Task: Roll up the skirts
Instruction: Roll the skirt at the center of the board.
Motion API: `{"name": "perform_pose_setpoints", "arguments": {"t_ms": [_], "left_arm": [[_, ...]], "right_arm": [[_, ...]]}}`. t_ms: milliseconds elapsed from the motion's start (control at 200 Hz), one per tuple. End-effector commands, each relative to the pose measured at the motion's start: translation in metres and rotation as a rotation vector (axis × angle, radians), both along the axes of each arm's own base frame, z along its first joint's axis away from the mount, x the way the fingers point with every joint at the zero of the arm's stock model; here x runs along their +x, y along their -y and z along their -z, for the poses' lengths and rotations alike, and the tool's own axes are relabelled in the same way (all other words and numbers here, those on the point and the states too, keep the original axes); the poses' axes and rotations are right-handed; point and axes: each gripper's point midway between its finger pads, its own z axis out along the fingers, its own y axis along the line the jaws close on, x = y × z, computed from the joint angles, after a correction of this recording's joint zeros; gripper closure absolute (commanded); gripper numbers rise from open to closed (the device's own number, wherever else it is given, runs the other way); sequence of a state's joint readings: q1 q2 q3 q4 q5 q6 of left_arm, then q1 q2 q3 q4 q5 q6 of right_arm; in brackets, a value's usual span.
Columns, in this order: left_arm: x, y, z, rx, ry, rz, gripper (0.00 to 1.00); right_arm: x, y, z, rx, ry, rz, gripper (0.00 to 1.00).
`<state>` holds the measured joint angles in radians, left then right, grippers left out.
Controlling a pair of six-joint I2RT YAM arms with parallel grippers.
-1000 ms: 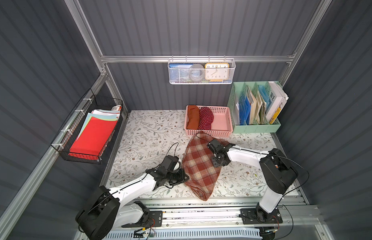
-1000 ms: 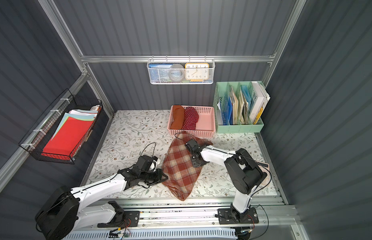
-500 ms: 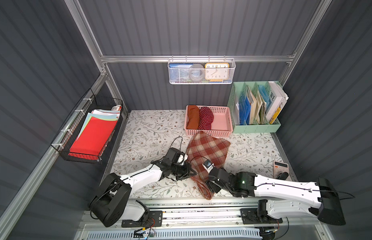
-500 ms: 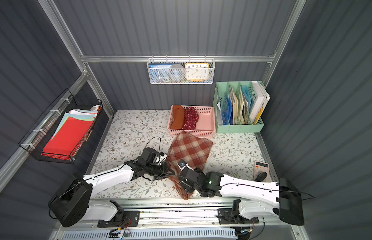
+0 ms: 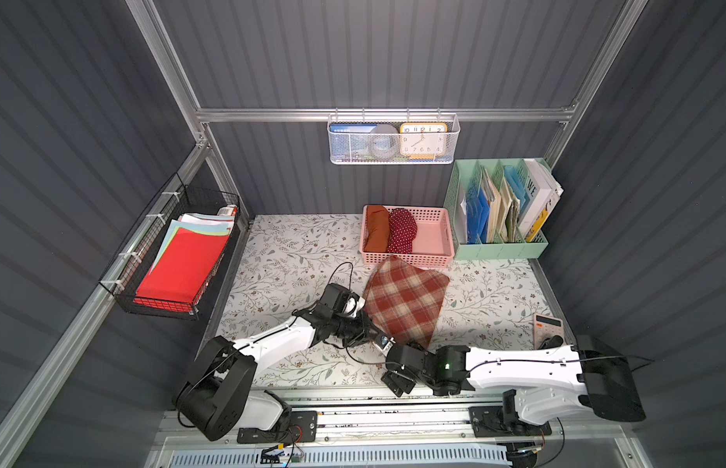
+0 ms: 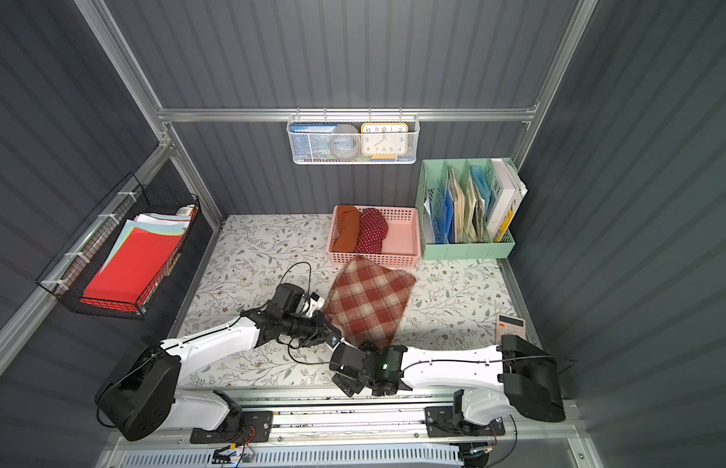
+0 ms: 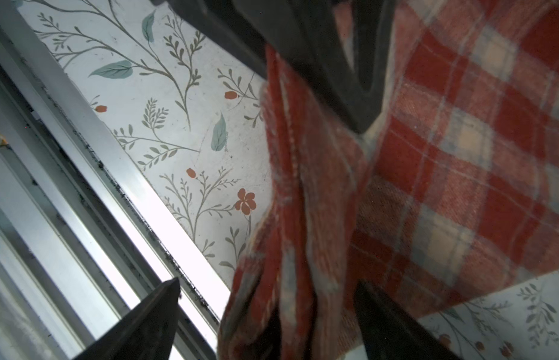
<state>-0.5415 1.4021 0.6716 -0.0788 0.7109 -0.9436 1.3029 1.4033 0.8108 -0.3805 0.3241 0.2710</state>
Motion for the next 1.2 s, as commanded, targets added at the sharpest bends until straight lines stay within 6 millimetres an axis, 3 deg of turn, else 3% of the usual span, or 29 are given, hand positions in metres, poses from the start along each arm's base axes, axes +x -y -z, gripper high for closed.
{"name": "perform_pose_setpoints", "arguments": {"t_ms": [0,95,115,180,425,640,750,886,966,1196], "left_arm": [[0.001,0.002,-0.006,-0.023,-0.001,0.005,1.0],[-0.001,0.001,-0.005,-0.027,-0.007,-0.001,1.0],[-0.001,0.001,-0.004,-0.026,-0.008,-0.001,1.0],[-0.002,0.0,-0.003,-0.027,-0.012,-0.004,1.0],[-0.006,-0.01,0.001,-0.024,-0.029,-0.022,1.0],[-0.007,-0.014,-0.005,-0.031,-0.021,-0.031,1.0],[-0.009,-0.015,-0.006,-0.031,-0.023,-0.031,1.0],[-0.011,-0.017,-0.003,-0.026,-0.031,-0.033,1.0],[-0.013,-0.019,0.0,-0.02,-0.038,-0.034,1.0],[-0.016,-0.027,0.006,-0.003,-0.051,-0.06,1.0]], "right_arm": [[0.014,-0.005,0.002,-0.045,0.083,0.042,0.07],[0.024,-0.007,0.002,-0.096,0.179,0.08,0.07],[0.016,-0.013,0.002,-0.105,0.198,0.051,0.07],[0.018,-0.017,0.003,-0.148,0.261,0.058,0.07],[0.022,-0.016,-0.01,-0.224,0.434,0.086,0.25],[0.025,-0.003,0.009,-0.361,0.468,0.054,0.36],[0.026,-0.003,0.011,-0.377,0.486,0.039,0.54],[0.026,-0.009,0.006,-0.385,0.507,0.01,0.69],[0.024,-0.012,0.003,-0.408,0.529,-0.009,0.71],[0.015,-0.017,0.015,-0.47,0.525,-0.067,0.95]]}}
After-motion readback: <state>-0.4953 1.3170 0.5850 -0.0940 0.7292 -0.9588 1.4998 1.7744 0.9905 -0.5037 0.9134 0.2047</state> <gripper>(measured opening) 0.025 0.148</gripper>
